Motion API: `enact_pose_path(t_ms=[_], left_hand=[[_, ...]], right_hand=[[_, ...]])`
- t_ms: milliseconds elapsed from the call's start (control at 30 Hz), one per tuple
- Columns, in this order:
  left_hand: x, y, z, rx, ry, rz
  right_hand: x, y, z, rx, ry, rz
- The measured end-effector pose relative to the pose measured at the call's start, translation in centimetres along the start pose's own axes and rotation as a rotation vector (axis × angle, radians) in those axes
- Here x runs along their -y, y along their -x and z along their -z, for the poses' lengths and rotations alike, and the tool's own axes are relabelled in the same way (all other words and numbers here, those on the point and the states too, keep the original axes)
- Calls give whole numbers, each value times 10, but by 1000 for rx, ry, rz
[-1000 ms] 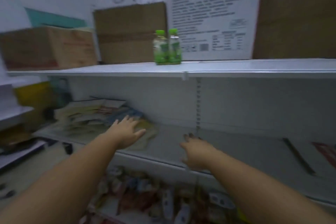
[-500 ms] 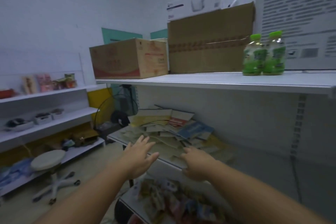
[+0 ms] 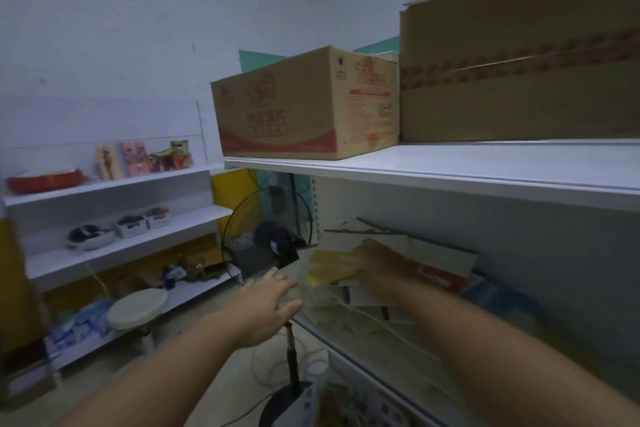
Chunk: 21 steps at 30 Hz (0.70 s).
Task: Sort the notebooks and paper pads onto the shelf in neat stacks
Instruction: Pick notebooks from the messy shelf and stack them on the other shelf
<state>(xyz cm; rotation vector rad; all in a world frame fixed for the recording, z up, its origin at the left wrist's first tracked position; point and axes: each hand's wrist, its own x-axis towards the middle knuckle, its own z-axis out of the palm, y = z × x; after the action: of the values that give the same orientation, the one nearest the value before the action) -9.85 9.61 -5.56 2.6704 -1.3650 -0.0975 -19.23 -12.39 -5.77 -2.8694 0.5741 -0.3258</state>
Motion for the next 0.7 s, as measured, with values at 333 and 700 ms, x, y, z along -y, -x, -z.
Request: enact_pose_path(t_ms=[333,700], left_hand=[[64,-119,17,-145,154,-295],[101,-194,29,761,1595,15]], right_hand=[[-5,-51,-26,67,129,-106],[39,-17,-20,-612,200,-226]])
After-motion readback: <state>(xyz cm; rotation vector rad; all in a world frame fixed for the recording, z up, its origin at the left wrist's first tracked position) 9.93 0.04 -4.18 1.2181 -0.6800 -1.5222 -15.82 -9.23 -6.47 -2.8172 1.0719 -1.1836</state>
